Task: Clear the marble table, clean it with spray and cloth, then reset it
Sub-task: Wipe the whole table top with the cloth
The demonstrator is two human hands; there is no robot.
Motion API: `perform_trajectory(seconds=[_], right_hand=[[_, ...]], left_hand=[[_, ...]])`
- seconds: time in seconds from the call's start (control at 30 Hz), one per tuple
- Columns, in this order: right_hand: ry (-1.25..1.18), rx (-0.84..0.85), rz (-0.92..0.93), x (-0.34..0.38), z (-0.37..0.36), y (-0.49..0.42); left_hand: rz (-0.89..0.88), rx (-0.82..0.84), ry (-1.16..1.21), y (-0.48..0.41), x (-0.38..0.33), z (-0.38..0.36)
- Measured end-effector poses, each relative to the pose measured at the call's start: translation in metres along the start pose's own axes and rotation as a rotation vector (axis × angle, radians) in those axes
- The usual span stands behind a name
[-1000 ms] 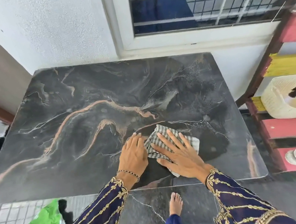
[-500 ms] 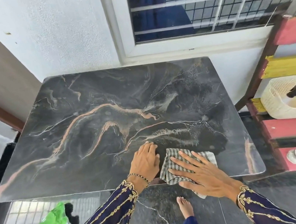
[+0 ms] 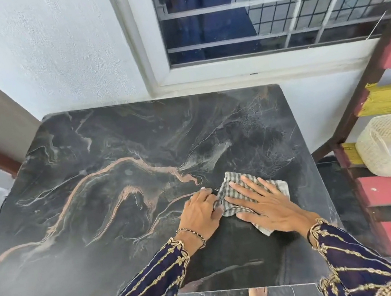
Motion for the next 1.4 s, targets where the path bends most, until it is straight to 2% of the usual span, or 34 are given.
perform_trajectory(seconds=[0.3, 0.63, 0.8, 1.13, 1.4], right_hand=[[-0.001, 0.079, 0.012, -0.098, 0.039, -0.103], [-0.01, 0.045, -0.059, -0.186, 0.08, -0.209], [-0.015, 0.023, -0.094, -0.217, 0.092, -0.248], [-0.022, -0.011, -0.127, -0.228, 0.099, -0.247], [-0.053, -0.039, -0.267, -0.287, 0.091, -0.194]], left_hand=[[0.112, 0.031, 0.03, -0.132, 0.002, 0.027], [0.336, 0.215, -0.307, -0.229, -0.007, 0.059], [0.433, 0.33, -0.314, -0.239, -0.011, 0.039], [0.438, 0.393, -0.304, -0.246, -0.008, 0.028], [0.415, 0.351, -0.294, -0.251, -0.002, 0.031]])
Point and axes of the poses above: each hand's wrist, its own y-axis away from the middle knuckle, its own z-axis out of the back of the hand, x = y × z, the point moved 8 cm from there along -y, towards the middle knuckle, and after that the axes turned 9 degrees about y, right-handed, at the moved point
